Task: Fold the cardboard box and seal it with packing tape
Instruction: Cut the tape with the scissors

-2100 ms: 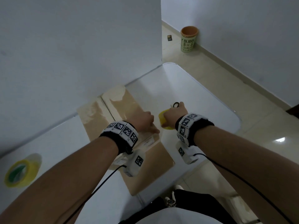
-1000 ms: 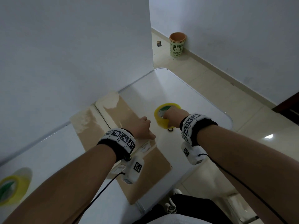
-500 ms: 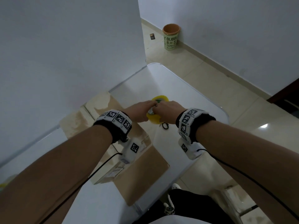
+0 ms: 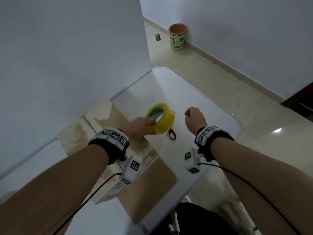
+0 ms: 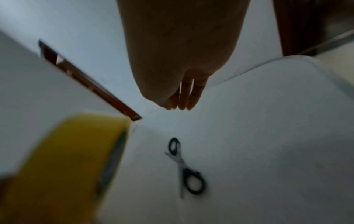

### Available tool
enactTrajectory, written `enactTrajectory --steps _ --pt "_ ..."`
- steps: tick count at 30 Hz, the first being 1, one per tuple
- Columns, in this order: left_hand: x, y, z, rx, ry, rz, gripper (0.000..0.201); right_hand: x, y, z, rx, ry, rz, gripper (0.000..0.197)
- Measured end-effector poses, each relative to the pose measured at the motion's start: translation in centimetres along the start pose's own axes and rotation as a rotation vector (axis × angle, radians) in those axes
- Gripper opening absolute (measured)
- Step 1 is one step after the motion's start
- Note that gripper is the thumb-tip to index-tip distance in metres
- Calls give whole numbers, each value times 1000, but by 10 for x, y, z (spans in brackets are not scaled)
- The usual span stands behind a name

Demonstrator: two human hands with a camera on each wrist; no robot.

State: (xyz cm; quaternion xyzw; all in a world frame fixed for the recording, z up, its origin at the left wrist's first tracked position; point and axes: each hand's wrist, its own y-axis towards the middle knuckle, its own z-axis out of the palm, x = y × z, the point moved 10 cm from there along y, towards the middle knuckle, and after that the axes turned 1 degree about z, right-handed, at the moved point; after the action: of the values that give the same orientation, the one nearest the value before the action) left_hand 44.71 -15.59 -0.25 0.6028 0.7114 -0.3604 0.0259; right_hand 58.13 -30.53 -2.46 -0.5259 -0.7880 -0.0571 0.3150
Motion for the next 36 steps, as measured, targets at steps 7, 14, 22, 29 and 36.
enactTrajectory --steps 7,14,22,29,36 --pt "-2 -1 -1 17 -10 1 15 21 -2 85 341 -313 -227 47" --pt "-4 -2 -2 19 -12 6 13 -19 12 128 513 -580 -242 66" --pt "-3 -3 -3 22 -16 1 15 -27 9 113 316 -500 -197 50" --pt "2 -5 -1 7 -12 -10 22 -33 7 115 253 -410 -118 37" --pt "2 -7 0 10 -17 -6 15 -54 5 103 239 -390 -107 53"
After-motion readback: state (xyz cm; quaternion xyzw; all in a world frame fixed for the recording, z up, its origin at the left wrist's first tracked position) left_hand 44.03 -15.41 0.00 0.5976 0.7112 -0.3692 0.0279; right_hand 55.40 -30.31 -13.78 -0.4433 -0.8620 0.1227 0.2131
